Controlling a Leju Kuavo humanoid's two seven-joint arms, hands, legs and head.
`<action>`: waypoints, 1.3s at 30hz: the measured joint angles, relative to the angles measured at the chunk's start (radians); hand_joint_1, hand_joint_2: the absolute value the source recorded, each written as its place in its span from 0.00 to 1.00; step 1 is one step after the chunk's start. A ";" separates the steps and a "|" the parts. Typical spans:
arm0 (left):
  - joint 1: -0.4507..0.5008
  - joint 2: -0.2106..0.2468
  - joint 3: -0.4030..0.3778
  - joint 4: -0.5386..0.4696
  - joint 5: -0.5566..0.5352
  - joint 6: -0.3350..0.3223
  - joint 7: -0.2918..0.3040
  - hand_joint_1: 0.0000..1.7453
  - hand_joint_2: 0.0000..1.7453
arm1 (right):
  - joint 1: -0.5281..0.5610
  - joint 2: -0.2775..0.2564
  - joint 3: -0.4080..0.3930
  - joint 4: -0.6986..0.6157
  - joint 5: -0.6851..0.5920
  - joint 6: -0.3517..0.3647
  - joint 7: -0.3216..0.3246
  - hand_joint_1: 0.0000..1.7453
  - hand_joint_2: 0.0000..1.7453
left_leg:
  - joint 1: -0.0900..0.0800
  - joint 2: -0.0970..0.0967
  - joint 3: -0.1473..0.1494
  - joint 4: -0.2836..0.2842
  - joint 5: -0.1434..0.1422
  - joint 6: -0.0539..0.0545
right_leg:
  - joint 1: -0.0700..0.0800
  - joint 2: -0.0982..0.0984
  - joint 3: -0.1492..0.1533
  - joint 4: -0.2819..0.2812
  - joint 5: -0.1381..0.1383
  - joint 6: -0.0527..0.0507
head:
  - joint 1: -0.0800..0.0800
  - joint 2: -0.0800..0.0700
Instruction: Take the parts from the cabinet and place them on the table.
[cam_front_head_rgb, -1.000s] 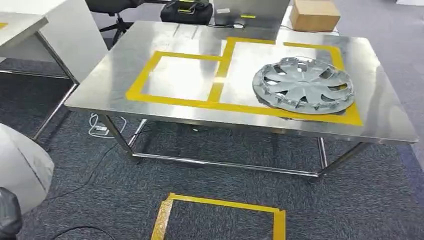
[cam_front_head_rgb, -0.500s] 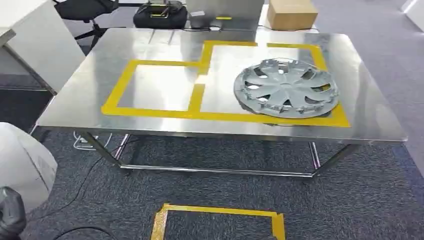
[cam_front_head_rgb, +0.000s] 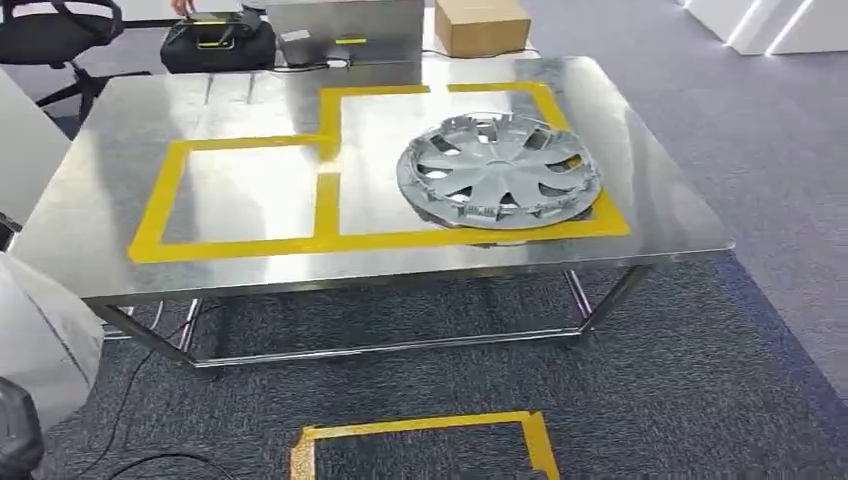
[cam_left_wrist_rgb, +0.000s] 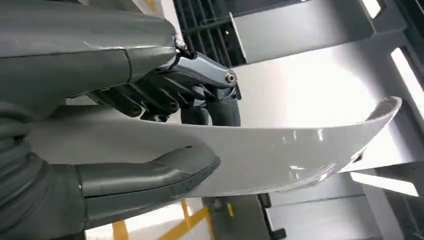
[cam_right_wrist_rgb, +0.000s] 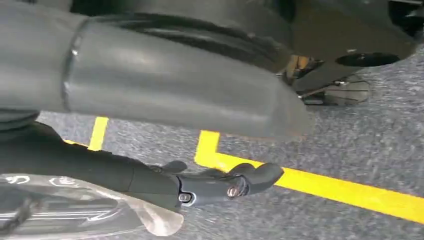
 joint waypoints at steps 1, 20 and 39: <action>0.001 0.000 0.000 0.000 0.000 0.000 0.000 1.00 1.00 | -0.004 0.000 0.000 0.000 0.003 0.000 0.002 0.00 0.00 | 0.000 0.007 0.000 -0.001 0.001 0.003 | -0.002 -0.034 -0.027 0.054 -0.036 0.004 | 0.005 0.000; -0.109 0.198 -0.015 0.015 -0.507 0.238 0.058 1.00 1.00 | -0.012 0.000 0.017 0.000 0.064 0.053 0.042 0.00 0.00 | 0.003 0.044 -0.134 0.312 -0.151 -0.049 | -0.013 -0.062 0.041 -0.038 0.009 -0.027 | 0.000 0.000; -0.367 0.364 -0.127 0.190 -0.714 0.320 0.237 1.00 1.00 | -0.029 -0.004 0.041 -0.003 0.087 0.090 0.060 0.00 0.00 | -0.004 0.050 -0.011 -0.007 0.014 -0.005 | -0.016 -0.063 0.000 0.009 0.033 0.021 | 0.007 0.000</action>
